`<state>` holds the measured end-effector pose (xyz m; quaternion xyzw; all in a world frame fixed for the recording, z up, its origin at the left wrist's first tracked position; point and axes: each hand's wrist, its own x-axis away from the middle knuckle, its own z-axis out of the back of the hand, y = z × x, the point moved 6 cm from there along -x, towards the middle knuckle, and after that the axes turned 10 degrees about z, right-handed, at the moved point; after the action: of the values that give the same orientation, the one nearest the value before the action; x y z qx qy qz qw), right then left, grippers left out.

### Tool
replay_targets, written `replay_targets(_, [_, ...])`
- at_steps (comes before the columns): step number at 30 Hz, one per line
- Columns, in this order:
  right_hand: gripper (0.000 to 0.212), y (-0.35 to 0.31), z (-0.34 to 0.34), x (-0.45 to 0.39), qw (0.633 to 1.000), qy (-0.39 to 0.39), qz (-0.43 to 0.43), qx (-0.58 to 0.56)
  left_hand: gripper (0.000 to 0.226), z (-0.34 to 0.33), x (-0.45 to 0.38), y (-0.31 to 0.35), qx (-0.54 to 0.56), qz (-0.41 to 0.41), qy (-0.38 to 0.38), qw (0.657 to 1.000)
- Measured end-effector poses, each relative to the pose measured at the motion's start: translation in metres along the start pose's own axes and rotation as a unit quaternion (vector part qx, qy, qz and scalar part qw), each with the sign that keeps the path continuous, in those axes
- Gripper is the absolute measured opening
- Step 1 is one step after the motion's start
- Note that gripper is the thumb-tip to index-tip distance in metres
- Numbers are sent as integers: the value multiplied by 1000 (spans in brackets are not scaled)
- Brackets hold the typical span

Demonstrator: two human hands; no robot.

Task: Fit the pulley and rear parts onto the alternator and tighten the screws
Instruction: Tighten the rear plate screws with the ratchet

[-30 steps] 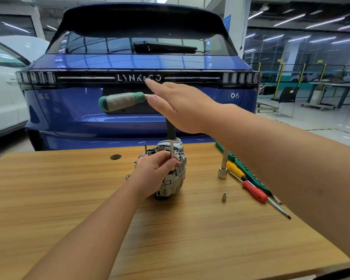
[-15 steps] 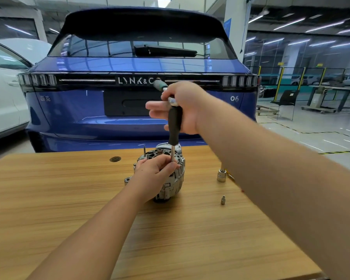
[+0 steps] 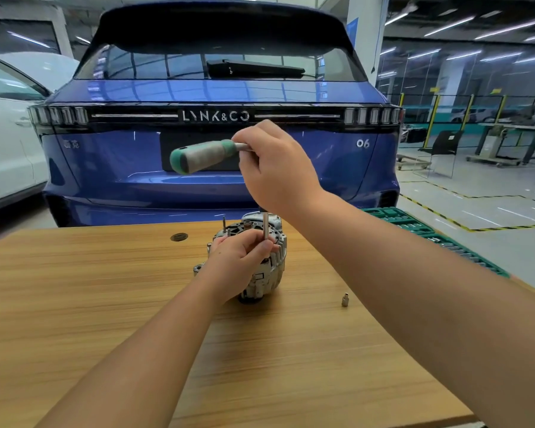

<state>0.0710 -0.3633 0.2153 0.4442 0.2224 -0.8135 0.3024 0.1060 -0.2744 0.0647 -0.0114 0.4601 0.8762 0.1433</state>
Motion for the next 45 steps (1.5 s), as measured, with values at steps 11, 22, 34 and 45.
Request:
replay_targets(11, [37, 8, 6, -3, 994, -108, 35, 0, 21, 0, 2, 2, 1, -7, 5, 1000])
replay_targets(22, [23, 15, 13, -32, 914, -257, -301, -95, 25, 0, 5, 4, -13, -5, 6, 1000])
replay_targets(34, [9, 27, -4, 13, 823, 181, -334, -422, 29, 0, 2, 3, -12, -1, 8, 1000])
replay_targets(45, [23, 10, 5, 0, 999, -42, -15, 8, 24, 1, 3, 4, -4, -4, 12, 1000])
